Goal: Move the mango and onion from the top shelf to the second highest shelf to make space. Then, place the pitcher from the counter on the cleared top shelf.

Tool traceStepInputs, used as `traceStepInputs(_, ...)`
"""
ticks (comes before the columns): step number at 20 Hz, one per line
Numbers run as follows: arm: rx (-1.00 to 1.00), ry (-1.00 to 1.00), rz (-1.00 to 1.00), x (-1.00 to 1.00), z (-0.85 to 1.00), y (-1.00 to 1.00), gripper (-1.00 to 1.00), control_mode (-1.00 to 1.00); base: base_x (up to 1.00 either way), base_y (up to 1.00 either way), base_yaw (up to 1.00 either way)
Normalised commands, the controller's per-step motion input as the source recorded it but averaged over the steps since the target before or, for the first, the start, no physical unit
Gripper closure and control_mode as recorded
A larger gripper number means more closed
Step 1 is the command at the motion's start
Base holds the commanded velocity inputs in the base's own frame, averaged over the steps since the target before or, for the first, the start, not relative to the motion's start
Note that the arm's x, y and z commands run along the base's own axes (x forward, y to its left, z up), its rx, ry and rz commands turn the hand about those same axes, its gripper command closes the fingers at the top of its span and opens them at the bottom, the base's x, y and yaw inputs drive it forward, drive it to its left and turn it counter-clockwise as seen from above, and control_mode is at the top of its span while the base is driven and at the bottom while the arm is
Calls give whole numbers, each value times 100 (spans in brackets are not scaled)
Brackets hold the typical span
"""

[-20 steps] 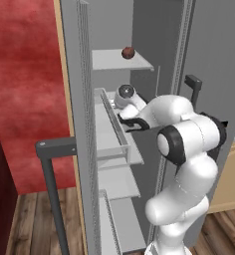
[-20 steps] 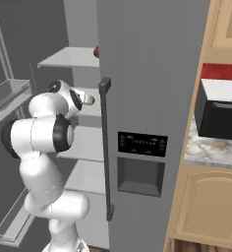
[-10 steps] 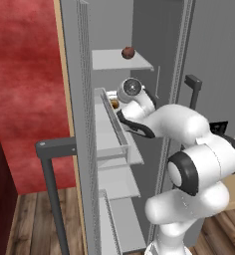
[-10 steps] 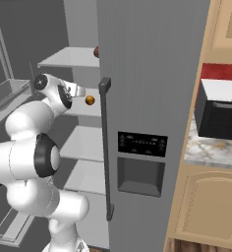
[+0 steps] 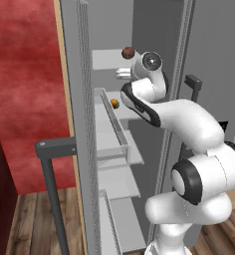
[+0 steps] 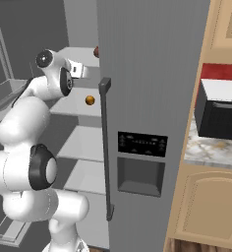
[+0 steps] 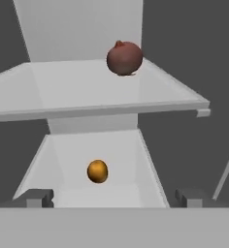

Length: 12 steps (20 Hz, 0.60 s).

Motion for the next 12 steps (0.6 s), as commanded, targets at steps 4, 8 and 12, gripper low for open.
traceStepInputs(4, 2, 0, 0, 2, 67, -32, -100, -100, 0, 0, 0)
traceStepInputs(8, 0, 2, -1, 35, 21, -4, -100, -100, 0, 0, 0)
traceStepInputs(12, 0, 2, 0, 57, 0, 5, -100, -100, 0, 0, 0)
